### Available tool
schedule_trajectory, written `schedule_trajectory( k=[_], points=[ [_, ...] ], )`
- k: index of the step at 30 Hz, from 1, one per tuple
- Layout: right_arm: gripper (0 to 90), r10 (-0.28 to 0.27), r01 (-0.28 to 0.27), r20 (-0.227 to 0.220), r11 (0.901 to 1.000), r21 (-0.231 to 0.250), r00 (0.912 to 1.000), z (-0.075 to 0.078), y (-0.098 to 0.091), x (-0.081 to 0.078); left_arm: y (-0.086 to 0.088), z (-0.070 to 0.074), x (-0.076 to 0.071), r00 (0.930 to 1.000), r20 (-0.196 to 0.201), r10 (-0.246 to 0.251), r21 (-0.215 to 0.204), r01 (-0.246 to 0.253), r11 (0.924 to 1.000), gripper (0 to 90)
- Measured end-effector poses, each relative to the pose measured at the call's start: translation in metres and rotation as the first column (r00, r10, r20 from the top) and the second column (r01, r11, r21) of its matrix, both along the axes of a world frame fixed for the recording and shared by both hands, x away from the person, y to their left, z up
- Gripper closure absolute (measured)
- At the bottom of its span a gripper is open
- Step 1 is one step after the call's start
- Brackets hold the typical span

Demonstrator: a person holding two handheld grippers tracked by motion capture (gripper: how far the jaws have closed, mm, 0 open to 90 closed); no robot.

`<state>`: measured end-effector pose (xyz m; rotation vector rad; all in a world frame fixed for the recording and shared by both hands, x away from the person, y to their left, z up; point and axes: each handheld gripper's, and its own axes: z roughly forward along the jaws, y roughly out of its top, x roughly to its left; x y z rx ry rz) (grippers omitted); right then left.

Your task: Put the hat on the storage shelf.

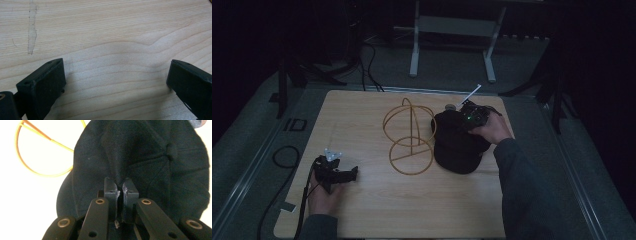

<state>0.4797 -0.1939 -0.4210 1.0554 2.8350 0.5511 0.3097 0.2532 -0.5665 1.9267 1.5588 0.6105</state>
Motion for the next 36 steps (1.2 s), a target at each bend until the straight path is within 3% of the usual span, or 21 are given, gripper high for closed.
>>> schedule_trajectory(
  k=[16, 26, 36],
  points=[
    [85.1, 0.012, -0.019, 0.070, 0.9954, 0.094, 0.9975, 0.039, -0.020, -0.016, 0.000, 0.000, 0.000, 1.0000, -0.002, -0.002, 0.002, 0.002, 1.0000, 1.9],
    [85.1, 0.037, -0.046, 0.106, 0.9955, 0.084, 0.9937, 0.055, -0.021, -0.022, 0.000, 0.000, 0.000, 1.0000, -0.001, -0.002, 0.002, 0.002, 1.0000, 1.9],
    [85.1, 0.015, -0.029, 0.150, 0.9954, 0.091, 0.9885, 0.077, -0.029, -0.027, 0.000, 0.000, 0.000, 1.0000, -0.002, -0.002, 0.002, 0.002, 1.0000, 1.9]
  ],
)
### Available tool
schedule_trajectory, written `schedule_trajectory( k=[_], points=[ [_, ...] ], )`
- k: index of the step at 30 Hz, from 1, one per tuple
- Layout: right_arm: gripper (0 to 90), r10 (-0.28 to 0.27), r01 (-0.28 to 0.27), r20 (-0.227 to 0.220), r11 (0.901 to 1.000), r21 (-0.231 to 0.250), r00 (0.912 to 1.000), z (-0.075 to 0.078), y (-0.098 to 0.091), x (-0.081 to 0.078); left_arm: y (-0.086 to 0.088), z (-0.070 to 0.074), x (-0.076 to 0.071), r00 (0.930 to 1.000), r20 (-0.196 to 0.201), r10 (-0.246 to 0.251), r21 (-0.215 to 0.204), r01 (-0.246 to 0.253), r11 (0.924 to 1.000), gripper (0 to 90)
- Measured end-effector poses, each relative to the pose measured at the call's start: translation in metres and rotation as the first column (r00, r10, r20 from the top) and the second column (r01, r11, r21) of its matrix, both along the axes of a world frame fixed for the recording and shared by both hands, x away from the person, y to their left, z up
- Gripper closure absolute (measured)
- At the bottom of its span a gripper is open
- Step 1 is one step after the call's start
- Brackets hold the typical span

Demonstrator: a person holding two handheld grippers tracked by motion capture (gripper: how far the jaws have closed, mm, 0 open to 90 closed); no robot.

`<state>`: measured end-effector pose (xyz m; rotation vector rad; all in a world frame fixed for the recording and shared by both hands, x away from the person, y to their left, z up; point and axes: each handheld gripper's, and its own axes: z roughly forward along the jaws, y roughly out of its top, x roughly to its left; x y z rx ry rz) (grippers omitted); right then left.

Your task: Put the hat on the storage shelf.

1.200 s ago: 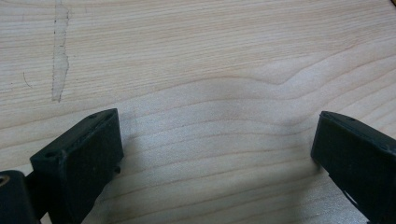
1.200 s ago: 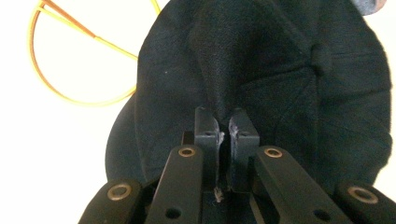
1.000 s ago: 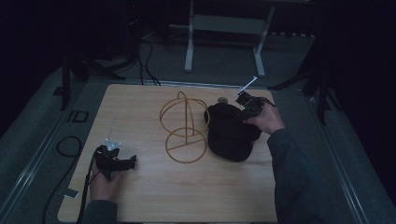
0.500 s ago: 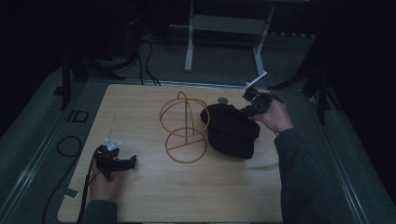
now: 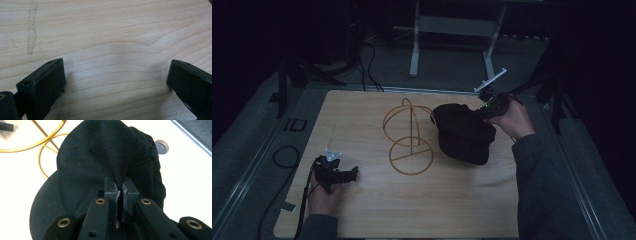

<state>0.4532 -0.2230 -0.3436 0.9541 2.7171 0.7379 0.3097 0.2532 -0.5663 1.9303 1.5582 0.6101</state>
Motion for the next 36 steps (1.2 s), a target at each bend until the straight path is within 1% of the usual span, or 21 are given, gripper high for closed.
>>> schedule_trajectory(
  k=[4, 8, 14, 21, 26, 36],
  points=[
    [85.1, -0.001, 0.001, 0.014, 1.0000, -0.003, 0.9999, 0.008, -0.002, -0.002, 0.000, 0.000, 0.000, 1.0000, 0.000, 0.000, 0.000, 0.000, 1.0000, 1.9],
    [85.1, 0.010, -0.010, 0.031, 0.9999, -0.009, 0.9995, 0.014, -0.003, -0.003, 0.000, 0.000, 0.000, 1.0000, 0.000, 0.000, 0.000, 0.000, 1.0000, 1.9],
    [85.1, 0.007, -0.007, 0.045, 1.0000, -0.003, 0.9990, 0.022, -0.003, -0.005, 0.000, 0.000, 0.000, 1.0000, -0.002, -0.001, 0.000, 0.001, 1.0000, 1.9],
    [85.1, 0.009, -0.010, 0.065, 0.9998, 0.015, 0.9979, 0.030, -0.002, -0.004, 0.000, 0.000, 0.000, 1.0000, -0.003, -0.001, 0.001, 0.001, 1.0000, 1.8],
    [85.1, 0.009, -0.010, 0.072, 0.9998, 0.018, 0.9974, 0.035, 0.000, -0.005, 0.000, 0.000, 0.000, 1.0000, -0.002, -0.001, 0.001, 0.001, 1.0000, 1.9],
    [85.1, 0.008, -0.011, 0.100, 0.9996, 0.026, 0.9950, 0.047, 0.002, -0.006, 0.000, 0.000, 0.000, 1.0000, -0.002, -0.001, 0.000, 0.001, 1.0000, 1.9]
  ],
)
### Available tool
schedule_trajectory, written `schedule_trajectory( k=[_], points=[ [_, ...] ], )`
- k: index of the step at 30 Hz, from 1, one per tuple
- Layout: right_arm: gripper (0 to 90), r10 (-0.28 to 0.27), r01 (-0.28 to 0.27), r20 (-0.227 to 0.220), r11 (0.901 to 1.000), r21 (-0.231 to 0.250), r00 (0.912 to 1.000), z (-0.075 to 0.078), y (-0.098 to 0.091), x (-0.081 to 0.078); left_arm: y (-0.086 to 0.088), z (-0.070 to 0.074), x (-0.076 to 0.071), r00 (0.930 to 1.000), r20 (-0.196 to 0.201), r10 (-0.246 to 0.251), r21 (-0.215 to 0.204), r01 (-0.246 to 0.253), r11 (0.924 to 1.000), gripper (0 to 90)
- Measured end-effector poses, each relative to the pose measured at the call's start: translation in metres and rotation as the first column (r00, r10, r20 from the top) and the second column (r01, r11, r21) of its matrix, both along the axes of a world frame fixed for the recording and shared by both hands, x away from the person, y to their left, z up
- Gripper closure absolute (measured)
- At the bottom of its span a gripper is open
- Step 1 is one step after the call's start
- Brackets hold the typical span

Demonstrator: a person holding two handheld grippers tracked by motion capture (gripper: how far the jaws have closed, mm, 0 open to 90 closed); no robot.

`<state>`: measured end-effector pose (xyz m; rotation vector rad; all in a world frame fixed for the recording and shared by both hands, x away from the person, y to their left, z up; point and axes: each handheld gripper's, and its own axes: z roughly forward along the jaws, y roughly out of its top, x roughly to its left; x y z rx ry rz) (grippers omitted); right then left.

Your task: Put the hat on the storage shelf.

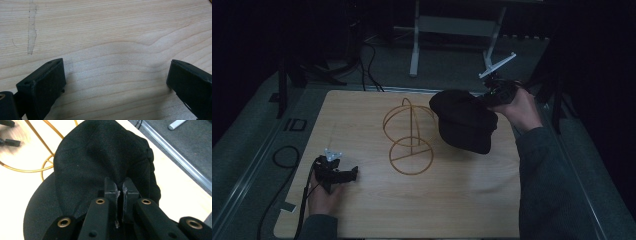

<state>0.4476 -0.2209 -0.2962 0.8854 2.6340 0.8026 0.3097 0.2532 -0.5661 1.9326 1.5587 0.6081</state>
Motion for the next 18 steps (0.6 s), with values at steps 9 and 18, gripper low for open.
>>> schedule_trajectory(
  k=[9, 18],
  points=[
    [85.1, -0.003, 0.003, 0.024, 0.9999, -0.013, 0.9997, 0.012, 0.001, -0.002, 0.000, 0.000, 0.000, 1.0000, 0.001, 0.000, 0.000, 0.000, 1.0000, 1.9],
    [85.1, 0.010, -0.009, 0.036, 0.9994, -0.034, 0.9993, 0.022, 0.003, -0.004, 0.000, 0.000, 0.000, 1.0000, 0.000, 0.000, 0.000, 0.000, 1.0000, 1.8]
  ],
)
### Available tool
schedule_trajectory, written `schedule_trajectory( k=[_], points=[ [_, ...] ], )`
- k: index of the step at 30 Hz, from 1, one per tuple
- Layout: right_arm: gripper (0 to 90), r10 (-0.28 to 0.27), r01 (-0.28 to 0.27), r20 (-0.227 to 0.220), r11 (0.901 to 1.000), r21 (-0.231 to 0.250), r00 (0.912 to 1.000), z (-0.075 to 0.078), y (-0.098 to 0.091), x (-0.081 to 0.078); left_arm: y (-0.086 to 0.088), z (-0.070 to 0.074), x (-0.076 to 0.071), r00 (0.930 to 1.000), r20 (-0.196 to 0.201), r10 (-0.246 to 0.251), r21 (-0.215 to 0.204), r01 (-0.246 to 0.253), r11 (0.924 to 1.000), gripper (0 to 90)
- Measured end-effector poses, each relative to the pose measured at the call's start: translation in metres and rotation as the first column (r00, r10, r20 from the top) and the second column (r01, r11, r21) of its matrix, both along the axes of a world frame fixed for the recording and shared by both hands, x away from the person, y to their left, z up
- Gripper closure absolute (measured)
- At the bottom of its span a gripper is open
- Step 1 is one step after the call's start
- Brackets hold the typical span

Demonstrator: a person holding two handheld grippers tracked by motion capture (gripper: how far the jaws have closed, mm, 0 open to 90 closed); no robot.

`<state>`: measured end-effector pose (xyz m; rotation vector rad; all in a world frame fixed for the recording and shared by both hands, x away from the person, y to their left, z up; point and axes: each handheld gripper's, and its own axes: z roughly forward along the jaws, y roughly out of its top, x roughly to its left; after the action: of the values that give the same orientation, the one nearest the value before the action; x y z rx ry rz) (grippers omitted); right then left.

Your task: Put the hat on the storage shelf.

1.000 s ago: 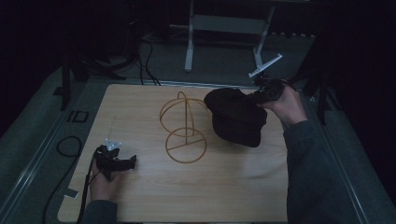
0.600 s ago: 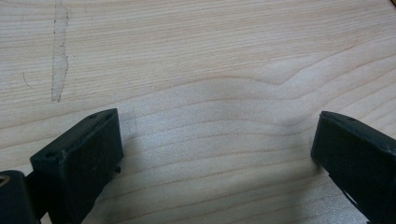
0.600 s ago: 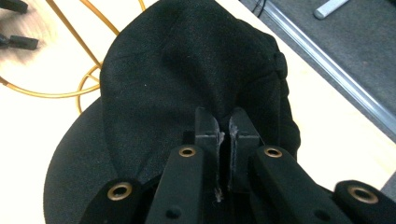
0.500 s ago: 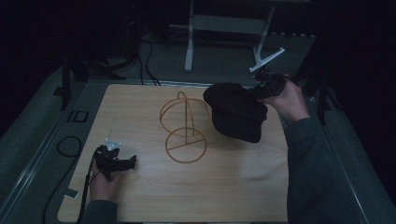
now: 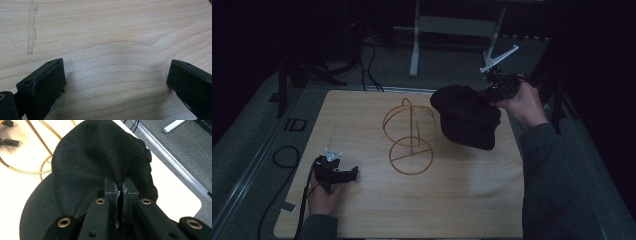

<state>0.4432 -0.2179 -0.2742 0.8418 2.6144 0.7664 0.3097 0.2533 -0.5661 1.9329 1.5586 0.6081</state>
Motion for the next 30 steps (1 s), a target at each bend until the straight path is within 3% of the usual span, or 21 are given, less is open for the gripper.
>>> schedule_trajectory(
  k=[30],
  points=[
    [85.1, 0.031, -0.030, 0.044, 0.9994, -0.016, 0.9986, 0.027, 0.020, -0.006, 0.000, 0.000, 0.000, 1.0000, 0.001, 0.002, -0.002, -0.002, 1.0000, 1.9]
  ],
)
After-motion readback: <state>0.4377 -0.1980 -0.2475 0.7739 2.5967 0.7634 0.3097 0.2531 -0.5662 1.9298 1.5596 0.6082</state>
